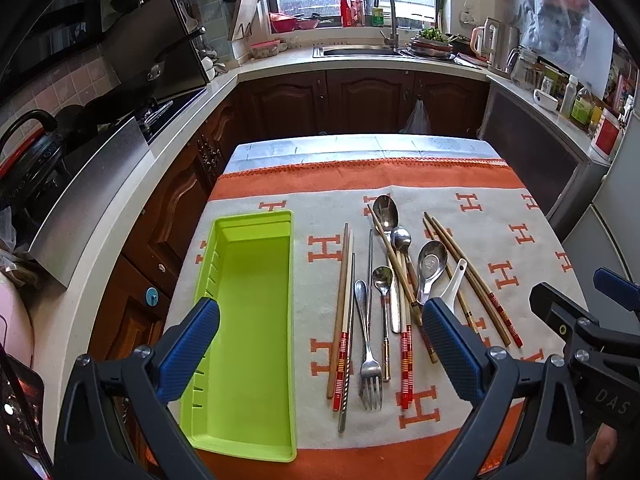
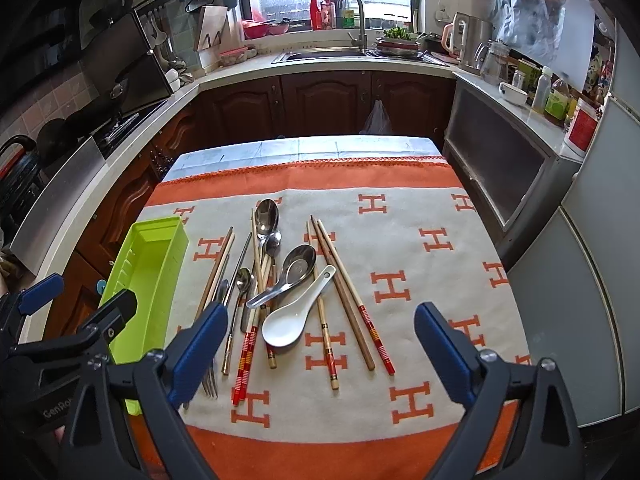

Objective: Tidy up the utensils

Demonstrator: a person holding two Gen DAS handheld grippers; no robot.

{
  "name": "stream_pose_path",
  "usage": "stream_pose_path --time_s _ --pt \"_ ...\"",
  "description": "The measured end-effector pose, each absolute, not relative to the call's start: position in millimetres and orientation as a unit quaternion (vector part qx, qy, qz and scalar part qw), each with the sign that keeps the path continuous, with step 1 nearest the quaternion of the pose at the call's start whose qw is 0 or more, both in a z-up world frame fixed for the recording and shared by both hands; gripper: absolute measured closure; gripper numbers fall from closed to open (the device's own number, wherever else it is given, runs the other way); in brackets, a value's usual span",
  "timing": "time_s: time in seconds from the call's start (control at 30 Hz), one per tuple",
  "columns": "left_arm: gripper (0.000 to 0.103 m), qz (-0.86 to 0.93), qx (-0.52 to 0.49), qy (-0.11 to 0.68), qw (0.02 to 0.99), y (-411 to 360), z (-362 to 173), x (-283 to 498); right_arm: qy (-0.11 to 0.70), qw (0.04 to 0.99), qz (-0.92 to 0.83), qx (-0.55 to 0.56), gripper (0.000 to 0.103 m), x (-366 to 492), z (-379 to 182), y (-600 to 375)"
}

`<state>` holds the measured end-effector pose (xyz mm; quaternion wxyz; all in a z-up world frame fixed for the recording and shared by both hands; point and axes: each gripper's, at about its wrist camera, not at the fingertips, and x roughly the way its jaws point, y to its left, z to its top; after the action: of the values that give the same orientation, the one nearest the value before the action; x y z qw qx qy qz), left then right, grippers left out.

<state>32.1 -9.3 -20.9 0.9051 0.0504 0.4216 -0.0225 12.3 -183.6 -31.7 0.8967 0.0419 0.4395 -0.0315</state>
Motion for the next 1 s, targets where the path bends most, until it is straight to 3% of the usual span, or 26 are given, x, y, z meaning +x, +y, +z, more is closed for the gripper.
stream_pose_path --time_s 0.37,0.6,0.8,1.0 --pt "0.007 -0.088 0.031 0.439 0.894 -11.9 -19.0 44.9 0.445 0.895 -0.016 0.036 0.010 18.2 -27.6 -190.8" --pt "0.001 -0.092 0.077 0.383 0.916 -25.1 9.4 54.2 0.444 0.896 -0.009 0.016 0.016 32.7 -15.2 -211.7" --pt "0.001 -0.106 0.122 0.365 0.917 -50.4 10.1 71.6 0.456 0.890 0.001 0.011 0.027 54.7 -14.9 -231.5" --pt "0.008 -0.159 0.107 0.421 0.887 -71.9 -23.3 103.4 0.493 0.869 0.024 0.028 0.043 78.1 -41.0 -248.2"
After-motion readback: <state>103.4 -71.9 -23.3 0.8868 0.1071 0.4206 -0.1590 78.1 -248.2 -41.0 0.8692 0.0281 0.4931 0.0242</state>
